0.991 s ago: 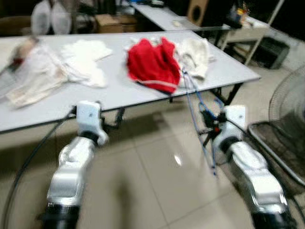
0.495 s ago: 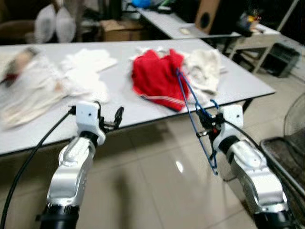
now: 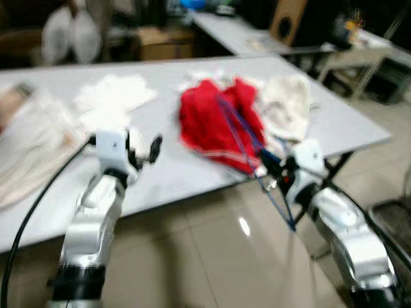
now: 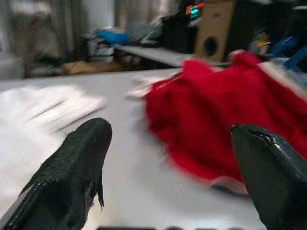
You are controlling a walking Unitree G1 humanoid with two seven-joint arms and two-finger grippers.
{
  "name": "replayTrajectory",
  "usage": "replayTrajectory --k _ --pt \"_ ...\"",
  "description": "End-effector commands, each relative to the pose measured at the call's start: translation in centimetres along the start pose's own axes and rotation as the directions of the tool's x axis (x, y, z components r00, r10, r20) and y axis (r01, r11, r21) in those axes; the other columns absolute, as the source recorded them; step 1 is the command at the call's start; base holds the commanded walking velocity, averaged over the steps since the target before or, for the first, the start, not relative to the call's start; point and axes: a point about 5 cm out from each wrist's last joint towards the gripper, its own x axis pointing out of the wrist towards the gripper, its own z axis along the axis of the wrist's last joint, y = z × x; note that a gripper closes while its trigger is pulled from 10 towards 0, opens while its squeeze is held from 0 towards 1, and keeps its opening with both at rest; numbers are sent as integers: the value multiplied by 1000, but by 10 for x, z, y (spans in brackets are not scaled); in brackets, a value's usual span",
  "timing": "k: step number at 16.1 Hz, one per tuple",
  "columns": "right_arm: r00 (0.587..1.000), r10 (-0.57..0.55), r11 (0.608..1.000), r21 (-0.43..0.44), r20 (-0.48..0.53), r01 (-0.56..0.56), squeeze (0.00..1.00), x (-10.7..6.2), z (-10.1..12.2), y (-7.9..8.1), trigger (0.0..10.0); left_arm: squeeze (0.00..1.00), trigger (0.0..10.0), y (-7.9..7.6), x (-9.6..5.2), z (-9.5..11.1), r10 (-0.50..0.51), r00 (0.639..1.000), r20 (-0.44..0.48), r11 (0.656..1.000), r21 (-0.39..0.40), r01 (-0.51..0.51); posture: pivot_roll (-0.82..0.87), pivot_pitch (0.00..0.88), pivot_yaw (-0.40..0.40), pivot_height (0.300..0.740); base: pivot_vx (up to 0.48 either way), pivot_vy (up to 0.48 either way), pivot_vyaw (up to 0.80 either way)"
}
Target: Hang hanger
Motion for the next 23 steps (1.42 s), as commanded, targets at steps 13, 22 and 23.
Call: replayTrajectory --k 13,22,23 --pt "999 -38 999 -27 -20 38 0 -9 -5 -9 10000 0 10000 -5 -8 -11 -248 949 -192 942 180 283 -55 0 -57 740 207 0 369" --pt "985 -154 988 -32 -72 152 0 -19 -3 -20 10000 0 10000 -28 -9 -26 -565 776 -281 780 125 613 -98 0 -14 740 0 0 0" --pt "984 -159 987 -31 -74 158 0 -20 -3 -20 10000 0 10000 -30 -11 -31 -573 761 -305 768 125 628 -97 1 -13 740 0 0 0"
